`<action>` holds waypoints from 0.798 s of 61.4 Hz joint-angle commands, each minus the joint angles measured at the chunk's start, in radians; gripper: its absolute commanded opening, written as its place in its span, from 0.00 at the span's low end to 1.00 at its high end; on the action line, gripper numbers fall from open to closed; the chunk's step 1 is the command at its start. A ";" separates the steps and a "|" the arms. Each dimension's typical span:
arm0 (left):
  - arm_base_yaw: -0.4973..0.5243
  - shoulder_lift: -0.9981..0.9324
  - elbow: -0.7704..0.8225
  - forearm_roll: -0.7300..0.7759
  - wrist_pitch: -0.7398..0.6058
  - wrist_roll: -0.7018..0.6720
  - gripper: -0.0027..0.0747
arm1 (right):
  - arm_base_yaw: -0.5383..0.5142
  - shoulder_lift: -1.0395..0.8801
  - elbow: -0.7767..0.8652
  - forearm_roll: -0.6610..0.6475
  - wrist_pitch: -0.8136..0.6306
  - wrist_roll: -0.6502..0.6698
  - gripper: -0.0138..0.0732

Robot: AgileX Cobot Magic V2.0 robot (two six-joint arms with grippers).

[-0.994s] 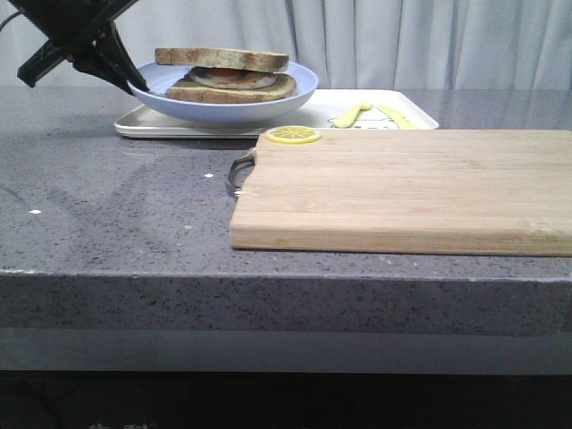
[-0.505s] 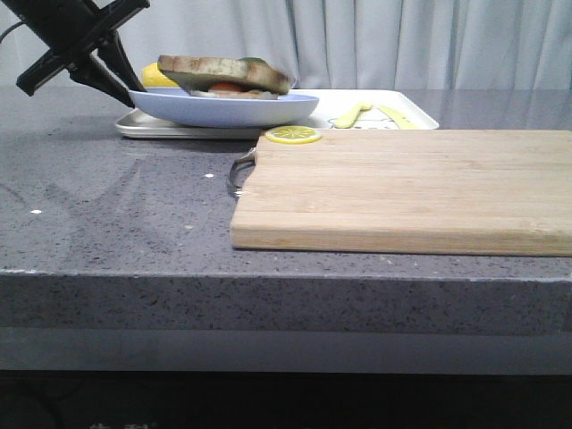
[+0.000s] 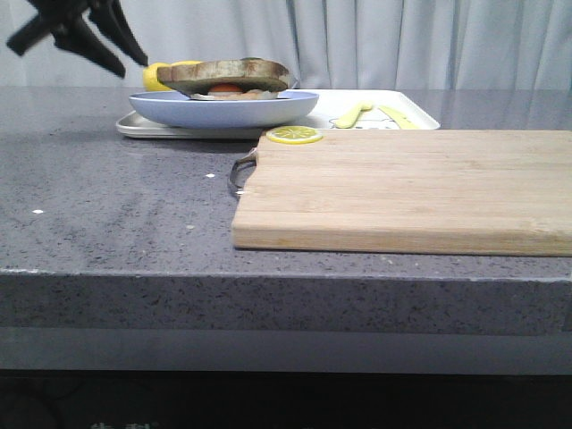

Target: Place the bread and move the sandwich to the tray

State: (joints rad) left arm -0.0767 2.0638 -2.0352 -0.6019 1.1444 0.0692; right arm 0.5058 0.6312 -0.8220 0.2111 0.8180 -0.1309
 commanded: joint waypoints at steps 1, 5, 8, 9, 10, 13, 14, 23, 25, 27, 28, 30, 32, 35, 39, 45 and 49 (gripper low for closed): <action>-0.009 -0.124 -0.034 -0.048 0.007 0.060 0.29 | -0.004 -0.001 -0.024 0.004 -0.061 -0.002 0.57; -0.009 -0.162 -0.034 -0.034 0.017 0.067 0.28 | -0.004 -0.001 -0.024 0.004 -0.061 -0.002 0.57; -0.011 -0.193 -0.034 -0.015 0.024 0.070 0.28 | -0.004 -0.001 -0.024 0.004 -0.061 -0.002 0.57; -0.014 -0.202 -0.034 -0.005 0.026 0.070 0.28 | -0.004 -0.001 -0.024 0.004 -0.061 -0.002 0.57; -0.016 -0.216 -0.034 0.007 0.028 0.070 0.28 | -0.004 -0.001 -0.024 0.004 -0.061 -0.002 0.57; -0.025 -0.243 -0.034 0.051 0.031 0.070 0.28 | -0.004 -0.001 -0.024 0.004 -0.061 -0.002 0.57; -0.032 -0.257 -0.032 0.076 0.031 0.070 0.28 | -0.004 -0.001 -0.024 0.004 -0.061 -0.002 0.57; -0.092 -0.368 0.027 0.186 0.014 0.070 0.28 | -0.004 -0.001 -0.024 0.004 -0.061 -0.002 0.57; -0.116 -0.401 0.057 0.196 -0.003 0.072 0.28 | -0.004 -0.001 -0.024 0.004 -0.061 -0.002 0.57; -0.132 -0.423 0.079 0.207 -0.017 0.074 0.28 | -0.004 -0.001 -0.024 0.004 -0.061 -0.002 0.57; -0.144 -0.440 0.097 0.216 -0.028 0.077 0.28 | -0.004 -0.001 -0.024 0.004 -0.061 -0.002 0.57; -0.168 -0.469 0.128 0.230 -0.045 0.086 0.28 | -0.004 -0.001 -0.024 0.004 -0.061 -0.002 0.57; -0.187 -0.491 0.156 0.246 -0.060 0.095 0.28 | -0.004 -0.001 -0.024 0.004 -0.061 -0.002 0.57; -0.219 -0.538 0.208 0.273 -0.086 0.096 0.28 | -0.004 -0.001 -0.024 0.004 -0.061 -0.002 0.57; -0.260 -0.591 0.280 0.310 -0.122 0.096 0.28 | -0.004 -0.001 -0.024 0.004 -0.061 -0.002 0.57; -0.314 -0.676 0.415 0.362 -0.192 0.096 0.28 | -0.004 -0.001 -0.024 0.004 -0.061 -0.002 0.57; -0.338 -0.735 0.502 0.376 -0.233 0.096 0.28 | -0.004 -0.001 -0.024 0.004 -0.061 -0.002 0.57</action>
State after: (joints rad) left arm -0.3839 1.4273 -1.5999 -0.2414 1.0212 0.1609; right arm 0.5058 0.6312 -0.8220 0.2111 0.8180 -0.1309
